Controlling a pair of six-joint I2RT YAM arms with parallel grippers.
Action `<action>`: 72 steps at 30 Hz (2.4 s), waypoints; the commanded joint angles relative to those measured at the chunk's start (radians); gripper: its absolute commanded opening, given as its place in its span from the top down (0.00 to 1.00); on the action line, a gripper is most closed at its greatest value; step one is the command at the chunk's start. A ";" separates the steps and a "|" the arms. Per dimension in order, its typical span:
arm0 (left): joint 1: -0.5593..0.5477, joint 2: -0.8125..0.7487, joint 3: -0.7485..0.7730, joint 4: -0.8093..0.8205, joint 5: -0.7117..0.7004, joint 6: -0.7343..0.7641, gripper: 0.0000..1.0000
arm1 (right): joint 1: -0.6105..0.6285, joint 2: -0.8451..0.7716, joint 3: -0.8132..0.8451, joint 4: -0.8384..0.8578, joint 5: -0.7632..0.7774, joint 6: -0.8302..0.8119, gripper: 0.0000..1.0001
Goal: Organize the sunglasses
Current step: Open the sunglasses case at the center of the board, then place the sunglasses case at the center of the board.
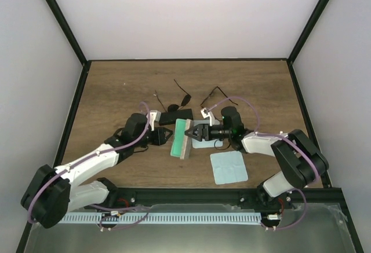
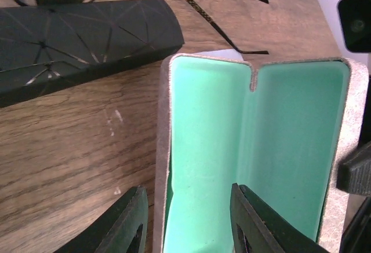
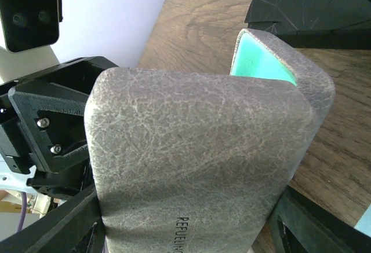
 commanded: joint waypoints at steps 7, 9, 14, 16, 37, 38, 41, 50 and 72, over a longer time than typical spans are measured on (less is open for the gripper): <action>0.009 -0.060 -0.088 -0.045 -0.111 -0.015 0.59 | 0.005 0.060 0.062 0.061 -0.076 0.003 0.99; 0.010 -0.069 -0.090 -0.044 -0.120 -0.008 0.59 | 0.007 0.073 0.064 0.088 -0.104 0.009 0.99; 0.013 -0.098 -0.091 -0.054 -0.157 0.004 0.59 | 0.015 0.076 0.073 0.078 -0.123 -0.020 0.99; 0.016 -0.104 -0.095 -0.055 -0.174 0.003 0.59 | 0.018 0.075 0.072 0.081 -0.141 -0.027 0.99; 0.023 -0.163 -0.121 -0.061 -0.262 -0.010 0.00 | 0.070 0.268 0.185 -0.010 -0.286 -0.083 0.76; 0.023 -0.165 -0.121 -0.064 -0.263 -0.010 0.00 | 0.077 0.292 0.193 -0.007 -0.290 -0.077 0.75; 0.022 -0.167 -0.119 -0.072 -0.265 -0.008 0.00 | 0.083 0.348 0.218 -0.013 -0.276 -0.065 0.64; 0.024 -0.174 -0.122 -0.079 -0.252 -0.008 0.00 | 0.085 0.308 0.241 -0.173 -0.048 -0.131 0.10; 0.024 -0.182 -0.121 -0.099 -0.292 -0.016 0.00 | 0.085 0.069 0.176 -0.268 0.166 -0.182 0.11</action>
